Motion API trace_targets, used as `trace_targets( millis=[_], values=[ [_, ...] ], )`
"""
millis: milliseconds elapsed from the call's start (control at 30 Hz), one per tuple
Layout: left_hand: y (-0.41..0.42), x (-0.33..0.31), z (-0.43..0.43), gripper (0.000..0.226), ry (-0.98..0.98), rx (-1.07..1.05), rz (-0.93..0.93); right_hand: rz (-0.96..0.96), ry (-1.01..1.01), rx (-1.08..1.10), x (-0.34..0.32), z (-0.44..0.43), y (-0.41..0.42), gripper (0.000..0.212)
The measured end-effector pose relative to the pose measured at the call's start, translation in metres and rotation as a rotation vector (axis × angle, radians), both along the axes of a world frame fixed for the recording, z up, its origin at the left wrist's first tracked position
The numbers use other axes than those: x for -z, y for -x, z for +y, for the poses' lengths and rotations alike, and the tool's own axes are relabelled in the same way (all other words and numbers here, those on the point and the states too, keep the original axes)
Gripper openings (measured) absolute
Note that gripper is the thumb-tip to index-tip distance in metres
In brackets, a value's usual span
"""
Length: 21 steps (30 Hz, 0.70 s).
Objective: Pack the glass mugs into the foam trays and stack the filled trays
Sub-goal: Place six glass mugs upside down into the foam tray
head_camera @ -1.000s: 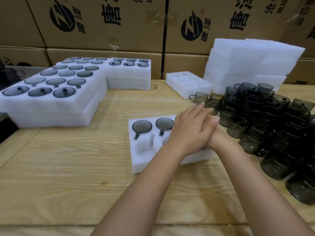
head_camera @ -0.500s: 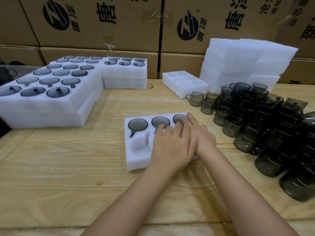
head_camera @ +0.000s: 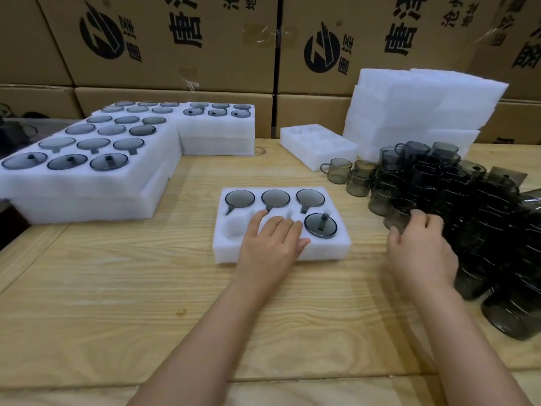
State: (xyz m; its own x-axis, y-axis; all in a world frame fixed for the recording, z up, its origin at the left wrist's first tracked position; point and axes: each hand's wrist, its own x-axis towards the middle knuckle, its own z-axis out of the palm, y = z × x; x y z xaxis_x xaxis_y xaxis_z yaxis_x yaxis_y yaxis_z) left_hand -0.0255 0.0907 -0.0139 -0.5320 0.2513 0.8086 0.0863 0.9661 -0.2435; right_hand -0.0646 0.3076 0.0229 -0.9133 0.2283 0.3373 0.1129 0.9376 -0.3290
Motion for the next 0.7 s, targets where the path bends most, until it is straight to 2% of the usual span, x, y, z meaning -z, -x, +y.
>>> trace_targets(
  millis=[67,133,300,500,700],
  values=[
    [-0.001,0.000,0.002,0.038,-0.039,0.026,-0.013,-0.121,-0.037,0.037,0.002,0.003,0.004,0.039],
    [-0.003,0.001,0.001,0.034,-0.080,0.074,-0.025,-0.160,-0.049,0.041,0.005,0.002,0.006,0.037],
    [-0.005,0.000,0.002,0.029,-0.134,0.203,-0.029,-0.102,-0.095,0.012,0.010,-0.006,0.005,0.034],
    [-0.005,0.000,0.009,0.024,-0.097,0.303,0.010,0.010,-0.098,-0.123,0.018,-0.026,-0.009,0.032],
    [-0.006,-0.001,0.003,0.025,-0.240,0.266,0.060,0.003,-0.105,-0.147,0.017,-0.026,-0.010,0.007]
  ],
)
